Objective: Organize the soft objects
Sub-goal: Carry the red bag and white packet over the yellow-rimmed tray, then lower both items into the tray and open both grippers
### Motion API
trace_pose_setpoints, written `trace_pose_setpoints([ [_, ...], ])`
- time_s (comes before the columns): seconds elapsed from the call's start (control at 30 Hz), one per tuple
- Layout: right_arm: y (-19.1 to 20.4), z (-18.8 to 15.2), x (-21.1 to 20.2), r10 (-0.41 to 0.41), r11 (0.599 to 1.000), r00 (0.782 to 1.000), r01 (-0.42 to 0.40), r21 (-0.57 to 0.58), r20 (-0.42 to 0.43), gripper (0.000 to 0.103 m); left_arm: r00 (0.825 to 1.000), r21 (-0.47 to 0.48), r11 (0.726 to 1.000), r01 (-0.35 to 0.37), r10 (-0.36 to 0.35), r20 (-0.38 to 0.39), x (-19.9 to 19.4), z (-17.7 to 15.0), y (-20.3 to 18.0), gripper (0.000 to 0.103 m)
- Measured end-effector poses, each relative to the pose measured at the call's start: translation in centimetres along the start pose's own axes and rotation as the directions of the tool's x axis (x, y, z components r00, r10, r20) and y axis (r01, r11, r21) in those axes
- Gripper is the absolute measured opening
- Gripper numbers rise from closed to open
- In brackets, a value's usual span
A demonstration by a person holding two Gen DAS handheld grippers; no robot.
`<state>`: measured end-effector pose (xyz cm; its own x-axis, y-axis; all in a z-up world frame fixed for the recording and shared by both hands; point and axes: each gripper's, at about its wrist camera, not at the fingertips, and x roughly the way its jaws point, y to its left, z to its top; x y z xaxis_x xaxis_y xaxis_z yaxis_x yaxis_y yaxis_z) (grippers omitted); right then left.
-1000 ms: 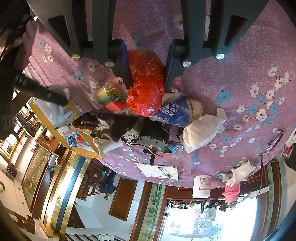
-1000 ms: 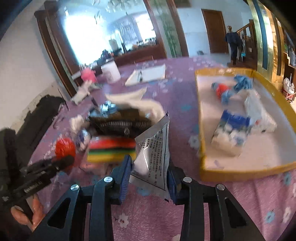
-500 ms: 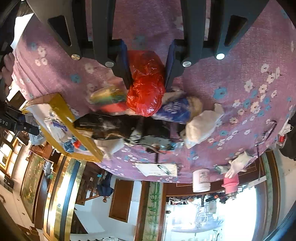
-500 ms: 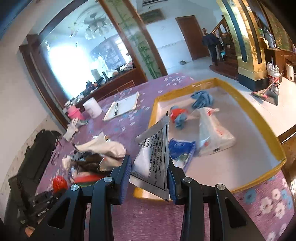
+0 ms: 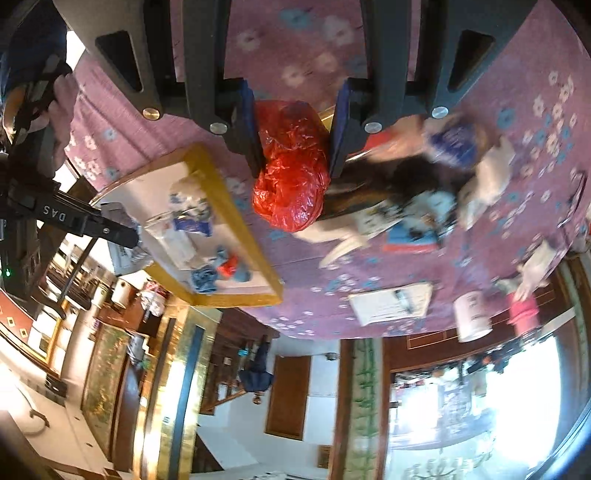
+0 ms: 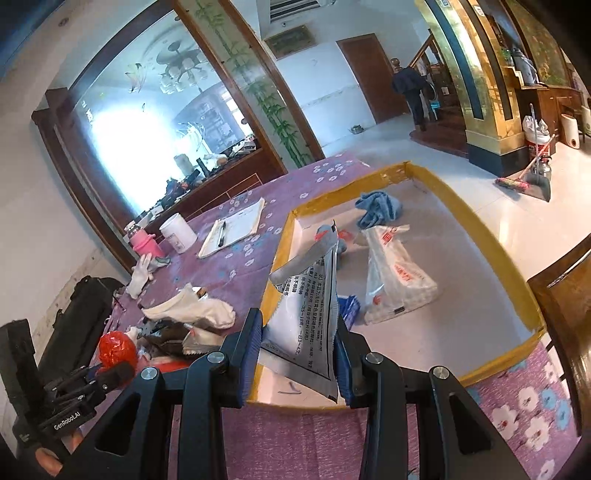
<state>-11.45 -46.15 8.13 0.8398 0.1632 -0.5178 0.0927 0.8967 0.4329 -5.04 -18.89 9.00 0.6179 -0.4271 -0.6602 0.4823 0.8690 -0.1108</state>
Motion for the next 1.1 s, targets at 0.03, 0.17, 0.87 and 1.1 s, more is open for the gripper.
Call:
trace_pose_setpoints([
  [0.03,-0.1,0.2,-0.1,0.002,1.0,1.0,-0.002,0.001,0.005,0.038,1.0,0.007,1.0,0.007,-0.007,-0.004,0.4,0.3,-0.6,0.033],
  [0.17,-0.8,1.9,-0.4,-0.003,1.0,0.999,0.003,0.009,0.039,0.038,0.999,0.023,0.999,0.04,-0.039,-0.02,2.0,1.8,-2.8,0.032],
  [0.87,-6.3,9.7,6.1,-0.135,0.99,0.987,0.137,0.023,-0.084,0.038,0.986,0.041,0.995,0.088,-0.081,-0.147,13.7,9.0,-9.3,0.033],
  [1.1,-7.8,10.9,9.1,-0.183,0.983,0.968,0.184,-0.01,-0.174,0.038,0.971,0.009,0.996,0.092,-0.088,-0.22,18.2,9.6,-10.0,0.032],
])
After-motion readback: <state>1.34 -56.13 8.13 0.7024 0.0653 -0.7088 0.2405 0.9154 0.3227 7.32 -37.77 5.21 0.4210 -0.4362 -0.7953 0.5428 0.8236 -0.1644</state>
